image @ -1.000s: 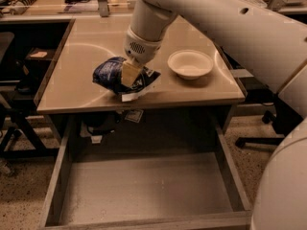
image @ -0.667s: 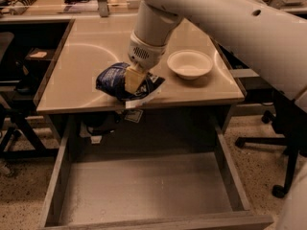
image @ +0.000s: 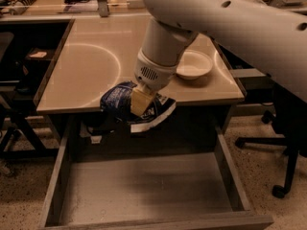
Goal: Place blue chip bag into top drawer
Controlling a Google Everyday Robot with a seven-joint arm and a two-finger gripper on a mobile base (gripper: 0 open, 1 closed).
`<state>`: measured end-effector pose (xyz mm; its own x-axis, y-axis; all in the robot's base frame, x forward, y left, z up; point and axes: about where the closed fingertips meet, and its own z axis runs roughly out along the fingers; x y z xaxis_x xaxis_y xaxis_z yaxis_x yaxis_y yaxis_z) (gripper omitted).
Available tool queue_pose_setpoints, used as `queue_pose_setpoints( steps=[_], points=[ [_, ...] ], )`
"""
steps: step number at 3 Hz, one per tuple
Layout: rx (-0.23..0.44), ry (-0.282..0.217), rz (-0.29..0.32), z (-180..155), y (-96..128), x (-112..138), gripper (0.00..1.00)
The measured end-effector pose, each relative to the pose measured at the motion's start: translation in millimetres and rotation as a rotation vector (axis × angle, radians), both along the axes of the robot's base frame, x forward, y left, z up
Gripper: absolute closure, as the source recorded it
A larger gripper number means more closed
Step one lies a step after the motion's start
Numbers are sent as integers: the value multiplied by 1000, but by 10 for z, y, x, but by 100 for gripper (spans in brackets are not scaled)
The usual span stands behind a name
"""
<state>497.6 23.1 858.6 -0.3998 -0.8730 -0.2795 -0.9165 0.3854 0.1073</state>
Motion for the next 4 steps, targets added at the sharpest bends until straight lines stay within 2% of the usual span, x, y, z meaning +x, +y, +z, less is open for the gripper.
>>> queue_pose_setpoints(
  steps=[1,2,4],
  points=[
    [-1,34,-21,-17,-81,-392,100],
    [15,88,-52,-149,-116,-728,100],
    [19,123,-52,-274,-141,-780,100]
  ],
)
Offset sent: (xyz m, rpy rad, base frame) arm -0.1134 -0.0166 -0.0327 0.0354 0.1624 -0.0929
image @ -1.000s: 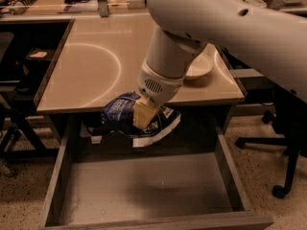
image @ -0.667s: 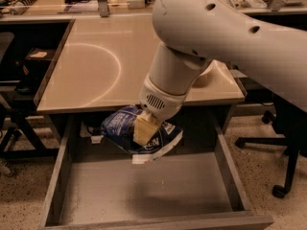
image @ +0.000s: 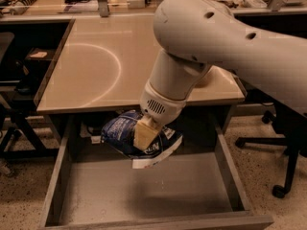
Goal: Place blue chip bag into top drawer
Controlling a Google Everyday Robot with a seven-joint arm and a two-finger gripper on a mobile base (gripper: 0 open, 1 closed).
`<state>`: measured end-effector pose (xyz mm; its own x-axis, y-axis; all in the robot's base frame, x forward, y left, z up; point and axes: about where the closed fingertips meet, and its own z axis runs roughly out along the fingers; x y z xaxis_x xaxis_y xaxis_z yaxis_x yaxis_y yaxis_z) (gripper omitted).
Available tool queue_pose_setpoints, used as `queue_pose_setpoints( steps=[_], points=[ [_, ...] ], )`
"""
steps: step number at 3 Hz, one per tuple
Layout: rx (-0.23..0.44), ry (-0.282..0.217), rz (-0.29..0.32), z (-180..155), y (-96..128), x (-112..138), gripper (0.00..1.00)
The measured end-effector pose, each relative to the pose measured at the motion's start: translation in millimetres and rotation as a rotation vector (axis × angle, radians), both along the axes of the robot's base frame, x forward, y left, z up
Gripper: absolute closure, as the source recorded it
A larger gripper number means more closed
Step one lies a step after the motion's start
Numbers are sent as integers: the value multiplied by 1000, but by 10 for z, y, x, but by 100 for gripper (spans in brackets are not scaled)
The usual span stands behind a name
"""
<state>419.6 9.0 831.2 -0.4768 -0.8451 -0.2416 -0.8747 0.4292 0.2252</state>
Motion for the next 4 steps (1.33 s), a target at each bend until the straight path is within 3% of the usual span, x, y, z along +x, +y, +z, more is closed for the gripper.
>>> queue_pose_setpoints(
  steps=[2,4],
  points=[
    [43,140,-78,-977,-75,-119,100],
    [86,214,-104,-1504,-23,-123,100]
  ],
)
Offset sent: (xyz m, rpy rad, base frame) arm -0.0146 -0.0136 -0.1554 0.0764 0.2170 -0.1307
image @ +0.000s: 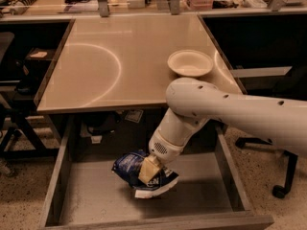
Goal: Place blue chip bag into top drawer
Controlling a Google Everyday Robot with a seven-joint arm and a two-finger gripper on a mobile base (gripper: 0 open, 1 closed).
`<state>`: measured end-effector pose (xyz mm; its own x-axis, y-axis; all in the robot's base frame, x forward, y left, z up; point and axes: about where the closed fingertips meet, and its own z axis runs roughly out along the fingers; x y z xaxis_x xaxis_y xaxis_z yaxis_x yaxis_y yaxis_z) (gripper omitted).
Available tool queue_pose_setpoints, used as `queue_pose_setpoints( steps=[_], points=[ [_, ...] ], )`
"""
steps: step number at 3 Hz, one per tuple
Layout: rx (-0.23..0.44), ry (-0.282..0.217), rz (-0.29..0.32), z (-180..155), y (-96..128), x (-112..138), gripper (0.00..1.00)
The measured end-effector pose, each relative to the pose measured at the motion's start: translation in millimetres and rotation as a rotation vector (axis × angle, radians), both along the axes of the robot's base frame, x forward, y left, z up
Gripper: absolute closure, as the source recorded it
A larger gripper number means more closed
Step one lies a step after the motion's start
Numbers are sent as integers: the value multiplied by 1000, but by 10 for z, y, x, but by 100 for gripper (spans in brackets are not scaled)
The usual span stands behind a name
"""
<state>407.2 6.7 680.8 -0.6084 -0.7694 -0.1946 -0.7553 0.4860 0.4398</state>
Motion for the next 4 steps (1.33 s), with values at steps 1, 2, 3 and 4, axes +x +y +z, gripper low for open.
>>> queue_pose_setpoints(
  steps=[1,2,3,4],
  points=[
    [13,31,-4,-177,41,-20,100],
    [13,31,-4,-179,42,-20,81],
    [13,31,-4,-179,42,-20,57],
    [13,31,-4,-179,42,-20,34]
  ],
)
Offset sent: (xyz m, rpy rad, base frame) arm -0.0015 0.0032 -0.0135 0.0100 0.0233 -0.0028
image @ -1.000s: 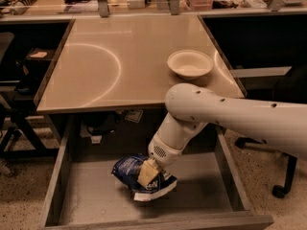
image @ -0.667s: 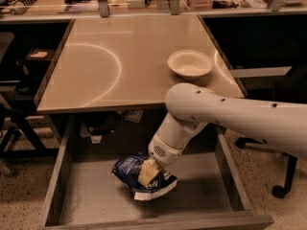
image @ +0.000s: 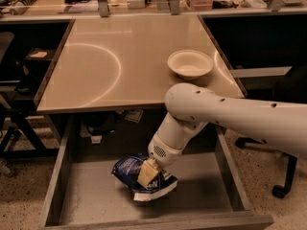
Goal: Place blue chip bag into top drawer
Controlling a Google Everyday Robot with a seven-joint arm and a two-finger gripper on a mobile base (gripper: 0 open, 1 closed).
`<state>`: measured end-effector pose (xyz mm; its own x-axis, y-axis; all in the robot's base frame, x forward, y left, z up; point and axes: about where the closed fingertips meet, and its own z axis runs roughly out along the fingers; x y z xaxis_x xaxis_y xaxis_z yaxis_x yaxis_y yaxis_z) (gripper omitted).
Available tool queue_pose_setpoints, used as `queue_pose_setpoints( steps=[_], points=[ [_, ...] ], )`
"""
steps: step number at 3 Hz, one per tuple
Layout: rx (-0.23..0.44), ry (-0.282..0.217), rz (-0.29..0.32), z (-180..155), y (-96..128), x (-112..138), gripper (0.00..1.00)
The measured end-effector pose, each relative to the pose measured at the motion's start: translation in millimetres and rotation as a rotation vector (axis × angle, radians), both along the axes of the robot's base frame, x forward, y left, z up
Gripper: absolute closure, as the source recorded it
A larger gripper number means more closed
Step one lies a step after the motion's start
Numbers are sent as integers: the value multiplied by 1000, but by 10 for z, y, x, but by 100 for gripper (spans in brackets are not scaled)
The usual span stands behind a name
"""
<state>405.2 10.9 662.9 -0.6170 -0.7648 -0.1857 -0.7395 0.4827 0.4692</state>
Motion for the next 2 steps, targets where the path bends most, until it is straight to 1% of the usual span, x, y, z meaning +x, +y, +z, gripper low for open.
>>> queue_pose_setpoints(
  steps=[1,2],
  points=[
    [0,0,0,0,0,0,11],
    [0,0,0,0,0,0,0]
  ],
)
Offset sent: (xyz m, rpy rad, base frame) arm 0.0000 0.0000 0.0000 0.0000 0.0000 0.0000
